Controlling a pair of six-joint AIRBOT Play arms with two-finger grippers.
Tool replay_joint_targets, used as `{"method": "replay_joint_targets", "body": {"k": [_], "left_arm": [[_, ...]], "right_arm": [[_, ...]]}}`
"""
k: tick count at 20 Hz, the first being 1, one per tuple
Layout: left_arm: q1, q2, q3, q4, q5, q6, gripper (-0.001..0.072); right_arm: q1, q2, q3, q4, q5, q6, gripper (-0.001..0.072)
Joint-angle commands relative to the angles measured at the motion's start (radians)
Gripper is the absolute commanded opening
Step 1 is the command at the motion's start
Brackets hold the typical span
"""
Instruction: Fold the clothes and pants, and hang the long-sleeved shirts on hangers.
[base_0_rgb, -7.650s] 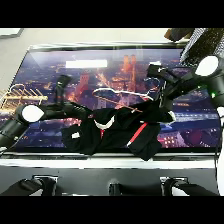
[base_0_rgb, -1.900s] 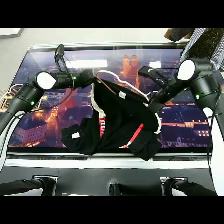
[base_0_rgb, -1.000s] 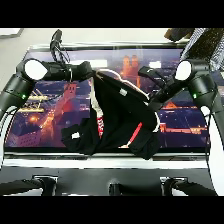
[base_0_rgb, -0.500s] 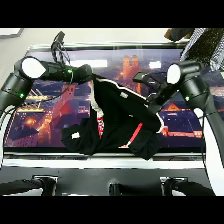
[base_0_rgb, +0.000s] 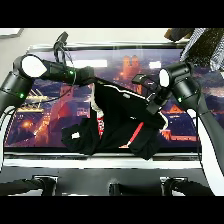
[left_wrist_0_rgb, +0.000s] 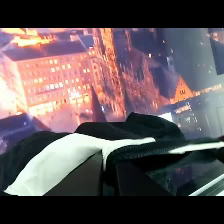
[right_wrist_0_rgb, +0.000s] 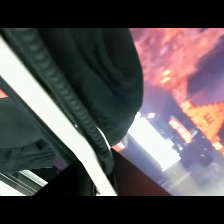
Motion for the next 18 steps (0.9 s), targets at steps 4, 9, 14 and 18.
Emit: {"method": "replay_joint_targets", "body": {"k": [4, 9, 14, 18], "left_arm": [[-0.108, 0.000, 0.008, -0.005, 0.043, -0.002, 0.0040], [-0.190, -0.031, 0.008, 0.039, 0.041, 0.000, 0.0040], [-0.259, -0.079, 0.008, 0.219, 0.000, 0.020, 0.0041], [-0.264, -0.090, 0.006, 0.190, -0.025, 0.115, 0.0070]], "right_arm": [[0.002, -0.025, 0.001, 0.000, -0.049, 0.023, 0.0042], [0.002, -0.024, 0.001, 0.001, -0.070, 0.049, 0.0042], [0.002, 0.008, 0.003, 0.000, -0.071, 0.066, 0.0042], [0.002, 0.055, 0.003, -0.002, -0.072, 0.062, 0.0042]]}}
